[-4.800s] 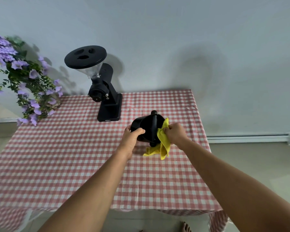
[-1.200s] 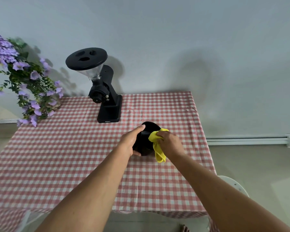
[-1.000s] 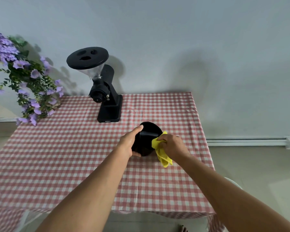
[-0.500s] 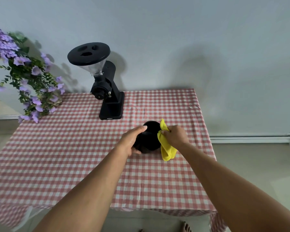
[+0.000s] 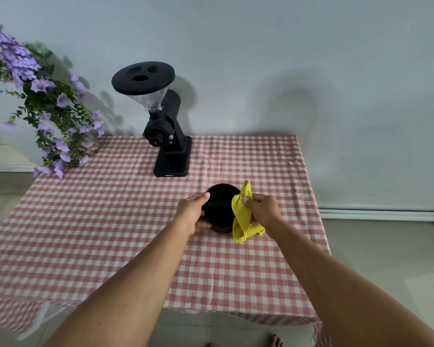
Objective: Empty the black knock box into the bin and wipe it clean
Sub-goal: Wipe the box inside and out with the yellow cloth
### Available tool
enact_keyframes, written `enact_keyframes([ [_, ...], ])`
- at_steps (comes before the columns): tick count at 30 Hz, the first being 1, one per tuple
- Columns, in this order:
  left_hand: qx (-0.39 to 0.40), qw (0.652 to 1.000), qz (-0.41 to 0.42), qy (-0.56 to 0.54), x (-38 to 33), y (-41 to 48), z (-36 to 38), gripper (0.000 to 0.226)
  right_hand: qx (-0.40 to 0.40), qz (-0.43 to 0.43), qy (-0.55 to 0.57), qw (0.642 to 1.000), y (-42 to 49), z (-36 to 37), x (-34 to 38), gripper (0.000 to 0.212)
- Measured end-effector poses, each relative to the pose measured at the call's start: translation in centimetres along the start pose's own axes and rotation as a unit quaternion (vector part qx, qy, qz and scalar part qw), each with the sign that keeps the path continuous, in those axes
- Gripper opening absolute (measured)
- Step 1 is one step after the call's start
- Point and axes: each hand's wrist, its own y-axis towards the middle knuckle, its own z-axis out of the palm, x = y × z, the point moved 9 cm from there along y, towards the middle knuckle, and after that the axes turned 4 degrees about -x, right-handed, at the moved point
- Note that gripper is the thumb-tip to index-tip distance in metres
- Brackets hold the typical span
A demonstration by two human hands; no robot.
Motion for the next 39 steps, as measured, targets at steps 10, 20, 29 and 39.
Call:
enact_keyframes([
  [10,-0.03,0.999,0.014,0.002,0.0,1.1,-1.5,0.034,-0.053,0.021,-0.021,0.998,1.0,-1.9,-0.8,0.021],
  [20,-0.055,0.998,0.024,0.01,-0.2,1.3,-2.0,0.036,-0.018,0.01,0.0,1.0,0.8,0.3,-0.1,0.012],
  [29,-0.102,0.981,0.104,0.13,-2.3,0.5,-2.1,0.049,0.008,0.06,0.11,0.992,0.3,-2.8,-0.9,0.013],
  [39,-0.03,0.902,0.328,0.279,-10.4,-5.5,4.7,0.049,0.015,-0.003,0.19,0.982,-2.1,-8.8,3.4,0.022],
])
